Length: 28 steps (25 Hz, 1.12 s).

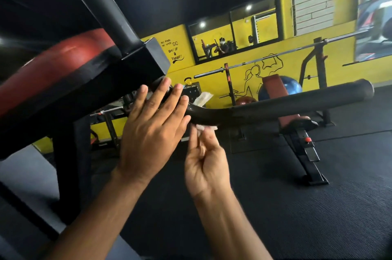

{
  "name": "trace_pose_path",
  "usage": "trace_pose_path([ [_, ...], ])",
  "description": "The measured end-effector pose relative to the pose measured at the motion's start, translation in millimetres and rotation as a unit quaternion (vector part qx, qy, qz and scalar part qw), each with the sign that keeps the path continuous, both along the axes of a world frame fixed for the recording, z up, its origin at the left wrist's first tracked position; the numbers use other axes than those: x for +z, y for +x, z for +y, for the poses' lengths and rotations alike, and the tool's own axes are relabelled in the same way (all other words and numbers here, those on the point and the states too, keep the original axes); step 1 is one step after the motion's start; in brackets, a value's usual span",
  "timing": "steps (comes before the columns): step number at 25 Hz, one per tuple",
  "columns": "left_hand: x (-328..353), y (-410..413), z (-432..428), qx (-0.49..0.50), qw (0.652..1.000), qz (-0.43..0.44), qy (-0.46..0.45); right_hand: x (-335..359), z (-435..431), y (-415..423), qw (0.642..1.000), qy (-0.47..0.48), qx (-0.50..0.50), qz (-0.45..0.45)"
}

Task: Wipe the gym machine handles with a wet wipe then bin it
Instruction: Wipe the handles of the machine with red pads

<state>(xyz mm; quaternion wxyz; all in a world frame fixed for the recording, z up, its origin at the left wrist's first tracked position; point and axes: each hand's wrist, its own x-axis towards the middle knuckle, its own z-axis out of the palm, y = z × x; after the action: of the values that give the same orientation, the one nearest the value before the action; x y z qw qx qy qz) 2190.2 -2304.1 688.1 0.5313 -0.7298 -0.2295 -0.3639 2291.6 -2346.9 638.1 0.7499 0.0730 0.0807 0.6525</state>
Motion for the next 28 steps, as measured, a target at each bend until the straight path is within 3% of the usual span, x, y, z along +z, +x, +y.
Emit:
trace_pose_path([
  [2, -2, 0, 4, -0.015, 1.000, -0.006, -0.002, -4, -4, -3, 0.999, -0.026, -0.032, 0.011],
  [7, -5, 2, 9, -0.040, 0.999, -0.015, -0.007, -1, -4, -20, 0.989, 0.082, -0.041, 0.116],
  [9, -5, 1, 10, -0.048, 0.999, -0.016, -0.007, -3, -4, -23, 0.983, 0.032, -0.181, -0.021],
  [10, -5, 0, 12, -0.054, 0.998, -0.017, -0.009, -5, -4, -22, 0.939, -0.019, -0.305, -0.158],
  [11, -5, 1, 13, -0.058, 0.998, -0.017, -0.011, -10, 0, -19, 0.835, -0.082, -0.443, -0.316],
  [13, -5, 1, 13, -0.064, 0.998, -0.020, -0.018, -15, 8, -4, 0.516, -0.168, -0.619, -0.567],
  [14, -6, 1, 13, -0.067, 0.997, -0.022, -0.021, -15, 9, 6, 0.389, -0.182, -0.631, -0.646],
  [15, -6, 1, 13, -0.070, 0.997, -0.023, -0.023, -15, 9, 17, 0.304, -0.186, -0.621, -0.698],
  [16, -7, 1, 13, -0.072, 0.997, -0.025, -0.024, -14, 5, 25, 0.247, -0.188, -0.607, -0.731],
  [17, -7, 1, 13, -0.073, 0.997, -0.027, -0.026, -14, 1, 32, 0.211, -0.189, -0.598, -0.750],
  [19, -8, 2, 12, -0.074, 0.996, -0.030, -0.032, -11, -10, 43, 0.180, -0.173, -0.572, -0.781],
  [22, -9, 5, 11, -0.076, 0.995, -0.038, -0.049, 9, -23, 65, 0.075, -0.129, -0.494, -0.857],
  [24, -12, 6, 10, -0.068, 0.995, -0.046, -0.051, 33, -30, 79, 0.043, -0.132, -0.424, -0.895],
  [28, -16, 12, 8, -0.063, 0.996, -0.046, -0.048, 65, -22, 92, -0.015, -0.029, -0.325, -0.945],
])
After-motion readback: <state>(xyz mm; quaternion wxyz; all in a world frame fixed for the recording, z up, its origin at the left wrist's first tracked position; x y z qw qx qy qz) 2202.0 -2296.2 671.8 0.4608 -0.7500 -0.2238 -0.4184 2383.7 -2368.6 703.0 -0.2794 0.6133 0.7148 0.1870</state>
